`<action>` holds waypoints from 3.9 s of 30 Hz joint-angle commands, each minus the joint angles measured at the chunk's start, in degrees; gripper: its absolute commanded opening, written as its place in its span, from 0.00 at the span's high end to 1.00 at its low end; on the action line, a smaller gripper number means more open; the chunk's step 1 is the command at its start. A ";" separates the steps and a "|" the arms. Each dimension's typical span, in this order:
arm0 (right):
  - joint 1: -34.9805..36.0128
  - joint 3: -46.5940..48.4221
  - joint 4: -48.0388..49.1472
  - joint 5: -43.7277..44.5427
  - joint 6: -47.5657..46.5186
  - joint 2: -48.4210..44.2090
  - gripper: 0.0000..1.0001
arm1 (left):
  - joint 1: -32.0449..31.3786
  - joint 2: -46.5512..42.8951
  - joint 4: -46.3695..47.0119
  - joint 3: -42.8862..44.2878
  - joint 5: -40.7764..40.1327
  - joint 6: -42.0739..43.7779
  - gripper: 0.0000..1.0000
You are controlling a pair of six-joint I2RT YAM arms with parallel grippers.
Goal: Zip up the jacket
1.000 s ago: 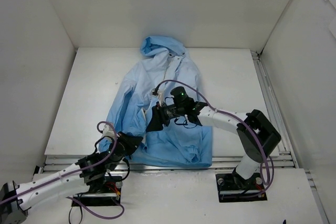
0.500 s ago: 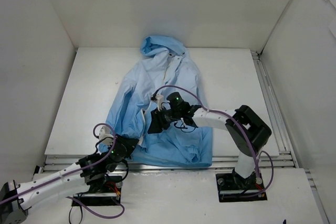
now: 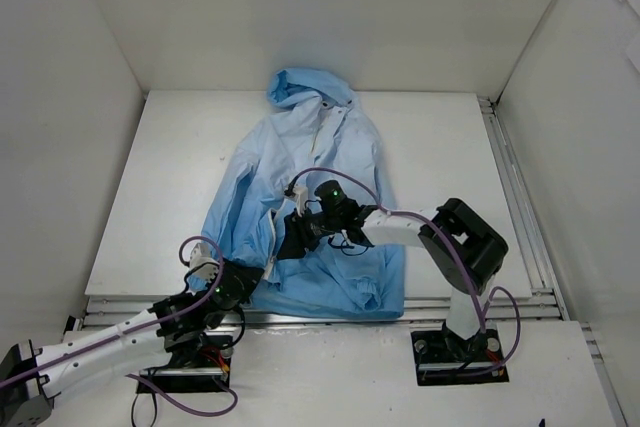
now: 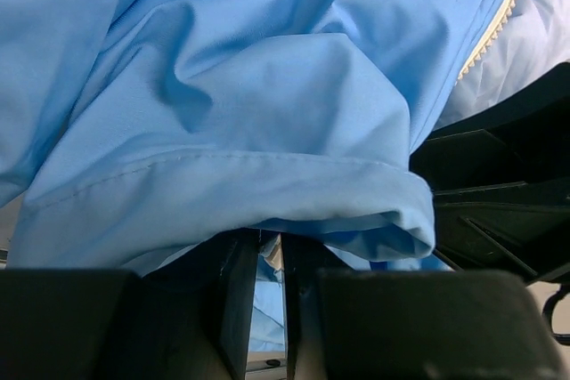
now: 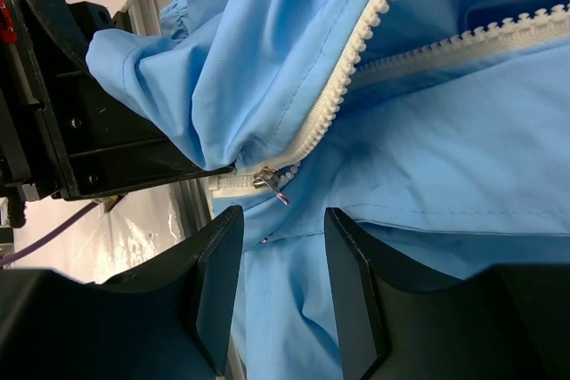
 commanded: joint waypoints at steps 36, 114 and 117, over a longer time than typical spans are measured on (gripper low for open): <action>2.70 3.69 7.62 -2.56 1.12 2.78 0.80 | -0.23 1.12 2.17 0.43 0.42 -0.19 0.88; -20.77 57.06 -26.66 49.65 -19.45 -15.58 1.00 | 8.72 32.49 0.59 94.99 -17.16 98.40 1.00; -20.77 51.28 -26.57 48.42 -18.75 -19.01 1.00 | 14.52 33.29 -2.74 94.92 -15.06 97.46 1.00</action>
